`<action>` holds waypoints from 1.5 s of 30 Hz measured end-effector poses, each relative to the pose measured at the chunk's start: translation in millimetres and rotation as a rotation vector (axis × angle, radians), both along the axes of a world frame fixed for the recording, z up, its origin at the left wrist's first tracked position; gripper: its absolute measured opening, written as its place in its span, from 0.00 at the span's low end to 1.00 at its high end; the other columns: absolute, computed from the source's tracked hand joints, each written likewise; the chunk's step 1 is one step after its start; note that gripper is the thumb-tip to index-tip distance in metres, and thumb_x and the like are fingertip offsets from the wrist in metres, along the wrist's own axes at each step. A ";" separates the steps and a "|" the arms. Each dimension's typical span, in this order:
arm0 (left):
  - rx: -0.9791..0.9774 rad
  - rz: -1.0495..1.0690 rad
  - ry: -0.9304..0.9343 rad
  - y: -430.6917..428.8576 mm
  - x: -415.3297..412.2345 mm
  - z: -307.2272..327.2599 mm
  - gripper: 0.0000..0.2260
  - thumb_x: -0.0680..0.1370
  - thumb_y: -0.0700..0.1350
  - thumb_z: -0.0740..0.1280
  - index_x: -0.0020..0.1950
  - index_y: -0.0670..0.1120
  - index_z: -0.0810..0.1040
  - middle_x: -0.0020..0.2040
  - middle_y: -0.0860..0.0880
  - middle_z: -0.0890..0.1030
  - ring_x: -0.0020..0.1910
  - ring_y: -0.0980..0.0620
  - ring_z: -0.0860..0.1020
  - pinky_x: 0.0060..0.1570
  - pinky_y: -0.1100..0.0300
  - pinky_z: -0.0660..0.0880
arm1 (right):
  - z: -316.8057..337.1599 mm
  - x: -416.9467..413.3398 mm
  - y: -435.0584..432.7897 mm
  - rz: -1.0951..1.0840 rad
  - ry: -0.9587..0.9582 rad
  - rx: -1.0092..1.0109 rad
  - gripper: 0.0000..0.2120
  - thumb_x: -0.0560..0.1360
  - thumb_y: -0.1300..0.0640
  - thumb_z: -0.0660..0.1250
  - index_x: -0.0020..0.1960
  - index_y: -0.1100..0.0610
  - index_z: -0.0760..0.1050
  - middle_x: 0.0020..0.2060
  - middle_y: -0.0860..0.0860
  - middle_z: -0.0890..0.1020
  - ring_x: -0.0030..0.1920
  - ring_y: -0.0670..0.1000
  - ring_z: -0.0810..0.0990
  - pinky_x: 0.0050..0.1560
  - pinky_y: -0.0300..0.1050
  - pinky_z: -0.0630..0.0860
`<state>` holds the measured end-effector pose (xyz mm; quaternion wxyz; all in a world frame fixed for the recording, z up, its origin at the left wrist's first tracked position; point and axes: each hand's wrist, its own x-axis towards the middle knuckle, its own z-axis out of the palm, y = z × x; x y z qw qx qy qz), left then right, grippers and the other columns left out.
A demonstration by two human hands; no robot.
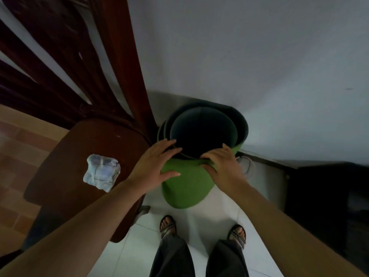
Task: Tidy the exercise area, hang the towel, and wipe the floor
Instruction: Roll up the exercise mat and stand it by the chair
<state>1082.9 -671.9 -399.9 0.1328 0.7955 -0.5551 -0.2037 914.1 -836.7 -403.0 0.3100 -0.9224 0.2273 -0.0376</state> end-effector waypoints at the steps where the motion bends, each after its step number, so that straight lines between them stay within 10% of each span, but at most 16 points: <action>1: -0.019 0.013 -0.018 -2.0 3.8 -3.9 0.31 0.72 0.62 0.64 0.71 0.50 0.68 0.72 0.46 0.66 0.72 0.44 0.62 0.68 0.52 0.57 | -2.1 5.2 0.6 0.024 -0.008 0.007 0.11 0.70 0.56 0.72 0.52 0.56 0.79 0.47 0.51 0.82 0.53 0.54 0.78 0.68 0.46 0.53; 13: -0.065 0.120 -0.011 9.6 34.6 -10.8 0.21 0.70 0.52 0.72 0.59 0.44 0.76 0.70 0.44 0.68 0.71 0.44 0.63 0.65 0.56 0.60 | -3.2 18.1 -12.6 0.109 0.049 -0.106 0.23 0.70 0.44 0.70 0.60 0.54 0.76 0.55 0.50 0.79 0.60 0.51 0.74 0.71 0.45 0.49; 18: -0.091 0.095 -0.016 6.4 26.5 -3.6 0.24 0.68 0.56 0.71 0.60 0.46 0.76 0.70 0.46 0.69 0.72 0.46 0.61 0.68 0.51 0.57 | -5.7 11.5 -15.3 0.121 -0.007 -0.119 0.16 0.68 0.44 0.72 0.49 0.55 0.80 0.44 0.49 0.81 0.49 0.52 0.78 0.63 0.46 0.63; 26: -0.093 -0.008 -0.085 1.1 8.8 -14.0 0.19 0.72 0.60 0.60 0.53 0.50 0.80 0.45 0.52 0.80 0.50 0.50 0.78 0.65 0.50 0.59 | -11.4 16.0 -4.6 0.127 -0.061 -0.062 0.13 0.69 0.48 0.72 0.48 0.55 0.80 0.44 0.49 0.81 0.48 0.50 0.77 0.65 0.45 0.63; 32: -0.111 -0.001 -0.115 14.2 9.6 -13.5 0.19 0.73 0.60 0.60 0.52 0.48 0.79 0.44 0.52 0.81 0.48 0.50 0.78 0.65 0.48 0.61 | -12.9 6.2 -6.1 0.078 -0.031 -0.111 0.13 0.71 0.46 0.69 0.50 0.53 0.80 0.47 0.47 0.81 0.54 0.49 0.76 0.71 0.48 0.48; 45: -0.067 -0.033 -0.237 24.1 -11.4 -17.8 0.20 0.74 0.61 0.57 0.53 0.48 0.77 0.48 0.50 0.80 0.53 0.47 0.77 0.64 0.42 0.65 | -13.7 -10.3 11.8 0.114 -0.014 -0.102 0.12 0.72 0.46 0.67 0.50 0.53 0.80 0.46 0.47 0.81 0.53 0.50 0.76 0.71 0.52 0.51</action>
